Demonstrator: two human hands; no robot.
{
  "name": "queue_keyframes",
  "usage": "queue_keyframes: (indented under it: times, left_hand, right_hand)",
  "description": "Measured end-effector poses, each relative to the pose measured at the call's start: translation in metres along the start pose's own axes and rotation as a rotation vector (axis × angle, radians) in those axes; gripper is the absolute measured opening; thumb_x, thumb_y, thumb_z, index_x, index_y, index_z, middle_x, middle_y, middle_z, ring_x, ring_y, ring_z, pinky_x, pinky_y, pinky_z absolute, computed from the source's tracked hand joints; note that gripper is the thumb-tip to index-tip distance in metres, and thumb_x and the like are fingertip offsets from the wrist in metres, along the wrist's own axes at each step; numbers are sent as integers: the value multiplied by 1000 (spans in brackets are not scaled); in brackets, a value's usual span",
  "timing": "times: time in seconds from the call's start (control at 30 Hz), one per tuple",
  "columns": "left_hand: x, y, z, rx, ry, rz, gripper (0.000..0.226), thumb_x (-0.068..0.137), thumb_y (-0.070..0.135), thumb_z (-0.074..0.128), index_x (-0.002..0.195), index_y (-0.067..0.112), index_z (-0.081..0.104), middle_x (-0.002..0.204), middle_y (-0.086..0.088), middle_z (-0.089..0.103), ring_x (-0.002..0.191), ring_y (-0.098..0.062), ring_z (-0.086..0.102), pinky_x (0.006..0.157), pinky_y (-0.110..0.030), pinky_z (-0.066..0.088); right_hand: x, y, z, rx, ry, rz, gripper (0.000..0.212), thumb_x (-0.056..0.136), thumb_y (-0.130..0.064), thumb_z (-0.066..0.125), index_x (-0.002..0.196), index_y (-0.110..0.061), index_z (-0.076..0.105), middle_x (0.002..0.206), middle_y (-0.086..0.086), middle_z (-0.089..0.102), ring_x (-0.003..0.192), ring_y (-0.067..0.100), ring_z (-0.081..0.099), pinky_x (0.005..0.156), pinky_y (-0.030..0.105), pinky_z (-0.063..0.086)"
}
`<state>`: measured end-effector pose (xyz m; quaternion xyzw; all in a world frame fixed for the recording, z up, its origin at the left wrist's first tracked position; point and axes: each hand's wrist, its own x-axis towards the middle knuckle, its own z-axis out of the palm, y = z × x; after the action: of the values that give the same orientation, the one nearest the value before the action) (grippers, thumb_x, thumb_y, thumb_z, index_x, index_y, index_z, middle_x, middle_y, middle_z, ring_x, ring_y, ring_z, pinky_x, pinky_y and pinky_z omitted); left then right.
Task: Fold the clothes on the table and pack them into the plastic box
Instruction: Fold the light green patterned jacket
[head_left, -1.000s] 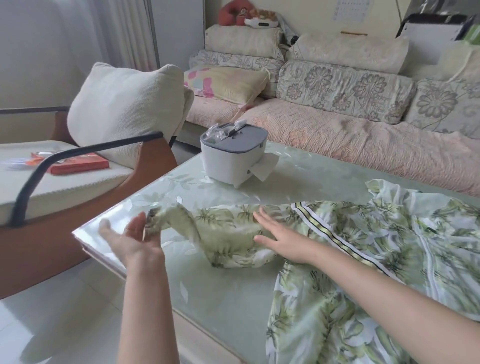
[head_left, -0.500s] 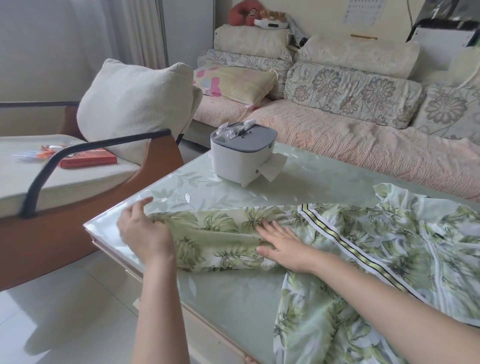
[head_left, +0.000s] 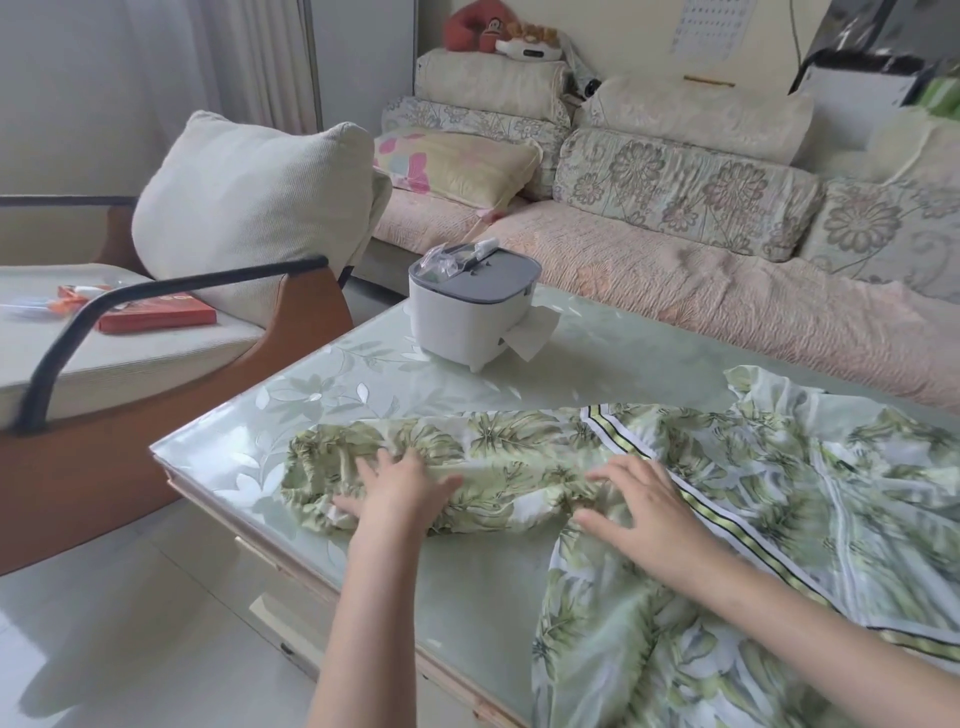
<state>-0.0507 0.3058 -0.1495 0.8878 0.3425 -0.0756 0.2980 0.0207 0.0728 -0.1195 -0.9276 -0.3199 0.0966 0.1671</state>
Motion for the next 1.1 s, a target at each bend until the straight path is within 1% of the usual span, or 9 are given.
queue_keyframes:
  times: [0.1,0.23,0.47,0.6,0.7,0.8,0.87,1.0,1.1]
  left_hand:
    - [2,-5,4,97,34,-13,79,91,64,36,151,31,-1,157,-6,-18,144,-28,-17,107,-65,-7]
    - [15,-20,8,128,107,18,75,91,68,26,149,36,-10,154,-6,-26,142,-29,-23,110,-56,-15]
    - [39,-37,-6,80,208,115,63,96,59,26,151,36,8,158,-1,-13,145,-26,-12,114,-52,-1]
    - [39,-23,-14,38,277,92,51,99,38,42,147,28,31,159,-10,7,146,-32,-5,114,-56,-4]
    - [20,5,-14,115,302,151,51,98,41,39,147,27,30,158,-7,15,146,-30,-5,114,-56,-9]
    - [-2,37,2,98,149,266,57,99,44,35,150,27,17,159,-4,4,146,-26,-10,115,-51,-8]
    - [-12,51,22,159,1,294,60,100,47,27,152,27,6,158,-5,-7,144,-26,-15,113,-53,-9]
    - [-12,51,47,313,-76,233,65,98,56,21,150,31,-10,154,-5,-26,141,-30,-26,106,-62,-16]
    - [-8,52,44,343,-101,177,67,97,59,20,148,35,-14,152,-3,-31,139,-32,-30,105,-67,-16]
  right_hand:
    - [-19,-4,3,-14,-18,-13,51,76,-69,44,110,-31,47,109,-20,40,112,-1,33,99,23,36]
    - [-30,-6,18,-36,-103,-100,44,87,-53,54,125,-35,42,121,-20,34,120,-2,26,103,23,30]
    - [-45,20,22,62,-275,-77,55,91,-53,49,141,-49,28,138,-28,14,134,-2,8,115,46,17]
    - [-35,20,14,145,-162,-104,44,95,-46,44,137,-50,30,138,-29,18,132,-5,11,115,41,20]
    - [-16,19,10,65,-77,-121,48,97,-49,32,142,-49,15,150,-31,-7,138,-6,-11,116,37,-1]
    - [1,21,14,-65,-154,-114,57,92,-60,15,146,-46,8,150,-26,-17,140,0,-20,116,35,-13]
    - [7,23,16,-130,-221,-116,66,86,-64,12,147,-38,15,152,-23,-5,144,2,-9,118,35,-12]
    - [21,22,6,74,-140,-73,43,98,-46,36,138,-33,45,148,-17,34,140,5,26,119,35,8]
    - [46,21,-3,67,-100,-73,48,100,-41,37,146,-29,32,156,-9,22,144,10,17,119,36,11]
